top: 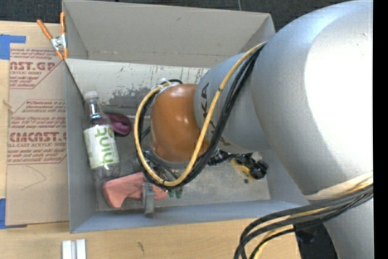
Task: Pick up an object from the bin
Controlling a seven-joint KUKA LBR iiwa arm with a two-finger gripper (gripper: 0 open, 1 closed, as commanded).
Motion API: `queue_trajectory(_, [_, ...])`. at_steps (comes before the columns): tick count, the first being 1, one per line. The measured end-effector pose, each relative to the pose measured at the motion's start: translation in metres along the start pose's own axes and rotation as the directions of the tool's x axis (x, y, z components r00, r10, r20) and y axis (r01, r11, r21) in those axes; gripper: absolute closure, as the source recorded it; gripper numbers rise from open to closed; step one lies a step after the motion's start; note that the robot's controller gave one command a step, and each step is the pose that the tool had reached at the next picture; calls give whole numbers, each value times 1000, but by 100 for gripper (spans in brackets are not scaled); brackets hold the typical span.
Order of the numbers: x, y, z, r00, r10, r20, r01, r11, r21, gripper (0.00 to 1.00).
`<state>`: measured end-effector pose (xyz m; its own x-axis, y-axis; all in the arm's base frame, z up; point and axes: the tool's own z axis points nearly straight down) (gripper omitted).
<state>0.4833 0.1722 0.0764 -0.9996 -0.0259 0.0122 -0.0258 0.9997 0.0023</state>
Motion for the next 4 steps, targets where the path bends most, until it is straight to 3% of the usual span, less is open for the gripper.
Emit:
queue_trajectory(1, [-4,0,-57,1000,10,15,-10,1000,-4,100])
queue_trajectory(2, [-64,6,-37,1000,19,8,-19,1000,0,100])
queue_trajectory(4, [-71,8,-43,1000,17,19,-17,1000,-3,100])
